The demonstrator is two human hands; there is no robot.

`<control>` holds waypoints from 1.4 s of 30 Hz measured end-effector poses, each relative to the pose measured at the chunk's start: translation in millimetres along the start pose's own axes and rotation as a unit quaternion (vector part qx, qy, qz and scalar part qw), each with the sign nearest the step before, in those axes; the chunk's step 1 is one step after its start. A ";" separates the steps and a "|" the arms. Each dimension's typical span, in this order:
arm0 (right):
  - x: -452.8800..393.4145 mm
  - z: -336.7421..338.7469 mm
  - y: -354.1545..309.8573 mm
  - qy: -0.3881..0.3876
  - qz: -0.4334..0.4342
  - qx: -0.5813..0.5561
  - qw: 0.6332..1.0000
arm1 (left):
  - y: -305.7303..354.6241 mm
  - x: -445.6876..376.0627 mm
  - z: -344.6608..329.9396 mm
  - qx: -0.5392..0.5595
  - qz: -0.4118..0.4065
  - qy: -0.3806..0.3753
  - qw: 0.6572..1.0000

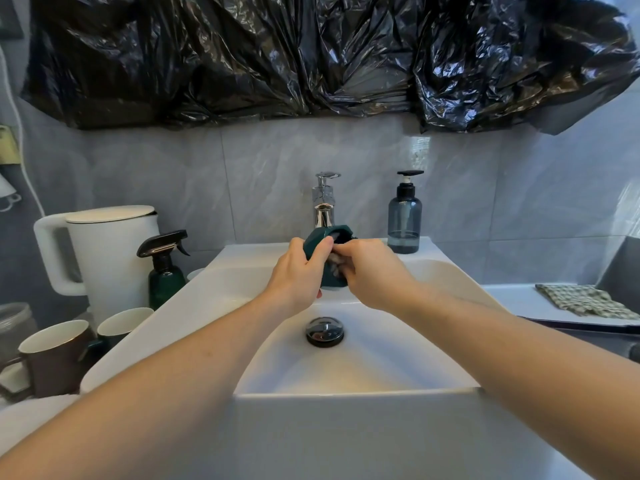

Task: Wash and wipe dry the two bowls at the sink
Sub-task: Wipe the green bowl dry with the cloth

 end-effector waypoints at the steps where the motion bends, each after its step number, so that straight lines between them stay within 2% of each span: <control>1: 0.6 3.0 2.1 0.026 -0.017 0.009 0.999 | 1.9 1.4 -2.1 -0.006 -0.007 -0.008 1.000; 4: 2.3 7.9 8.9 0.068 -0.028 -0.031 0.997 | 5.7 3.5 -6.9 -0.005 -0.020 -0.019 1.000; 7: 2.4 1.8 6.6 0.009 0.037 -0.073 0.997 | 3.8 0.3 -5.3 0.014 -0.006 -0.011 1.000; 10: -1.7 -5.9 2.2 -0.040 0.080 -0.057 0.994 | -1.8 -2.3 1.3 0.016 0.007 0.005 1.000; 16: -1.0 -3.1 1.1 -0.020 0.069 0.085 0.994 | 0.0 1.9 10.2 -0.018 0.000 0.035 0.999; 22: -0.1 13.9 7.6 0.061 0.006 0.185 0.981 | 8.3 10.2 1.4 -0.036 -0.040 0.003 0.999; 26: 0.2 21.1 14.8 0.095 -0.037 0.125 0.987 | 11.3 11.2 -7.0 -0.036 -0.054 -0.006 0.998; 28: 0.6 18.1 14.6 0.093 -0.028 0.089 0.991 | 10.0 9.2 -7.3 -0.038 -0.053 0.000 0.998; 32: 2.0 3.3 6.3 0.027 0.059 -0.022 0.998 | 4.2 7.3 -2.3 -0.031 -0.050 0.014 0.998; 35: 0.2 -5.7 3.9 -0.024 0.061 -0.098 0.993 | 1.1 3.4 3.7 -0.007 -0.045 0.024 0.999; 39: 1.0 -3.2 0.3 -0.038 0.021 -0.086 0.995 | -2.6 -3.1 5.1 0.017 -0.025 0.035 0.999; 42: 4.0 2.5 -1.0 -0.019 0.000 -0.040 0.999 | -2.8 -2.6 8.4 0.008 -0.021 0.044 0.999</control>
Point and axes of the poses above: each hand's wrist, its own x-axis away from the middle knuckle, its own z-axis out of the back of the hand, y = z × x, the point moved 3 cm from there along -x, towards the middle knuckle, and after that the axes turned 13 degrees about -x, right-handed, at the moved point
